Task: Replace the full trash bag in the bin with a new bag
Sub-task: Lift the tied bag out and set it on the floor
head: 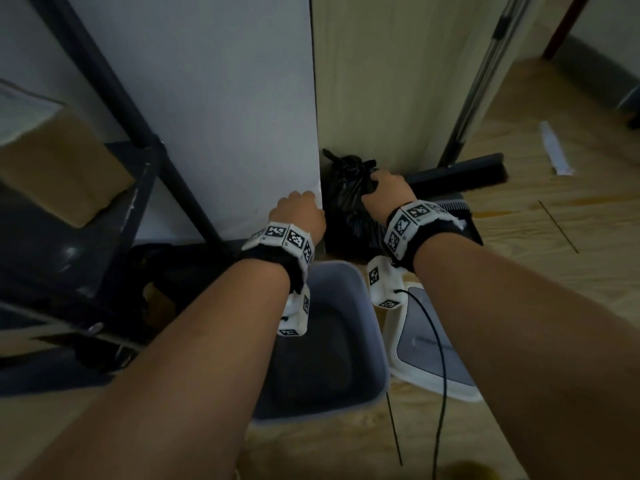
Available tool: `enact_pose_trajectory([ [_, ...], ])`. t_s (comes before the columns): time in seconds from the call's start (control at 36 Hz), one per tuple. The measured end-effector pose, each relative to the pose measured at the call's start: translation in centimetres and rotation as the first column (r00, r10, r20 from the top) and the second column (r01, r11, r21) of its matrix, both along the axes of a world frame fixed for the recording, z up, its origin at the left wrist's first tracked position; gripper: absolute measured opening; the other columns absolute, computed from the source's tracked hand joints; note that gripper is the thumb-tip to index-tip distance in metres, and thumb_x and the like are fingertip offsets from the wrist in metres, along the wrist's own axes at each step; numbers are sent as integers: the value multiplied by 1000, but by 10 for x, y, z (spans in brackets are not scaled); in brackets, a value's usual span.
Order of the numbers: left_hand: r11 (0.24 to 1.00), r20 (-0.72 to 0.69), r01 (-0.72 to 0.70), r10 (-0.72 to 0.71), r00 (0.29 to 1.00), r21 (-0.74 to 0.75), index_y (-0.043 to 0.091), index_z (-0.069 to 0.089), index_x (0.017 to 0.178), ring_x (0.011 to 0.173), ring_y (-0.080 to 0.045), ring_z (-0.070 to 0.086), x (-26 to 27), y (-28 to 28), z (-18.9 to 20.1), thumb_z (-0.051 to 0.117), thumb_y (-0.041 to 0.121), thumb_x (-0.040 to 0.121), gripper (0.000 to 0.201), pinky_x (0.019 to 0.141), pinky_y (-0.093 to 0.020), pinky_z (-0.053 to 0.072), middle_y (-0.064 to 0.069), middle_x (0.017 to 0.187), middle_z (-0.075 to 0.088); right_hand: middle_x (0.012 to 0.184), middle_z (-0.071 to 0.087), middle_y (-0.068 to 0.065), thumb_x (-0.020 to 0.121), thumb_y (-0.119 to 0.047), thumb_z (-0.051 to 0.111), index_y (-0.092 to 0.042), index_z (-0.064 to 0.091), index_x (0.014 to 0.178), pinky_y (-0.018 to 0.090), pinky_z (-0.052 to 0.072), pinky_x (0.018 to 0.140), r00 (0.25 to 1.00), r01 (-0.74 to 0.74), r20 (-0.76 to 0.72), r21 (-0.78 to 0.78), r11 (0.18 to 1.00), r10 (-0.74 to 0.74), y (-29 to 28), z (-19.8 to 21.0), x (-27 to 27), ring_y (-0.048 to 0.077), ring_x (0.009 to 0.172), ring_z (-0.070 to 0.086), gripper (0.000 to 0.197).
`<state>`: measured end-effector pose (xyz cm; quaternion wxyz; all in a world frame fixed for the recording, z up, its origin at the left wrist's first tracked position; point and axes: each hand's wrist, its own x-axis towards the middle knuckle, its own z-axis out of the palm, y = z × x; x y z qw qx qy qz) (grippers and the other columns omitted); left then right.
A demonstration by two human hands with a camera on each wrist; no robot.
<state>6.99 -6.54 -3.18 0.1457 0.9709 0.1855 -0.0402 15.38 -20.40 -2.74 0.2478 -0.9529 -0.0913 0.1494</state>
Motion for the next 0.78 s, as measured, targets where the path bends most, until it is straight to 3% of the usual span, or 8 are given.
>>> enact_pose_trajectory([
  [0.25,999,-2,-23,24,1000,35,8,46,138,124,-35,47,-79,-6,11,41,28,99,44,100,-42,41,-17,136,48,133,46,21,88,-21,51,-12,49,131,44,45,101,995,-52,80,-49,997,56,2,14,-84,41,120,48,44],
  [0.36,999,-7,-4,4,1000,47,6,49,133,120,-36,49,-119,-3,6,43,28,98,42,99,-42,42,-19,130,52,138,44,19,88,-20,56,-13,45,138,44,43,103,993,-91,75,-61,994,95,2,13,-126,39,125,45,51],
  [0.5,998,17,-9,8,1000,56,8,47,137,125,-35,47,-161,3,3,44,24,96,43,103,-42,43,-17,134,51,141,40,17,89,-15,50,-15,40,142,48,39,106,990,-133,43,-79,988,137,7,9,-169,39,129,39,54],
  [0.78,992,5,-22,22,1000,123,6,47,133,116,-36,53,-228,18,-11,43,23,96,41,92,-43,45,-18,127,53,142,43,16,87,-19,50,-14,43,140,46,40,106,966,-251,29,-143,957,257,35,-2,-240,37,131,42,53],
])
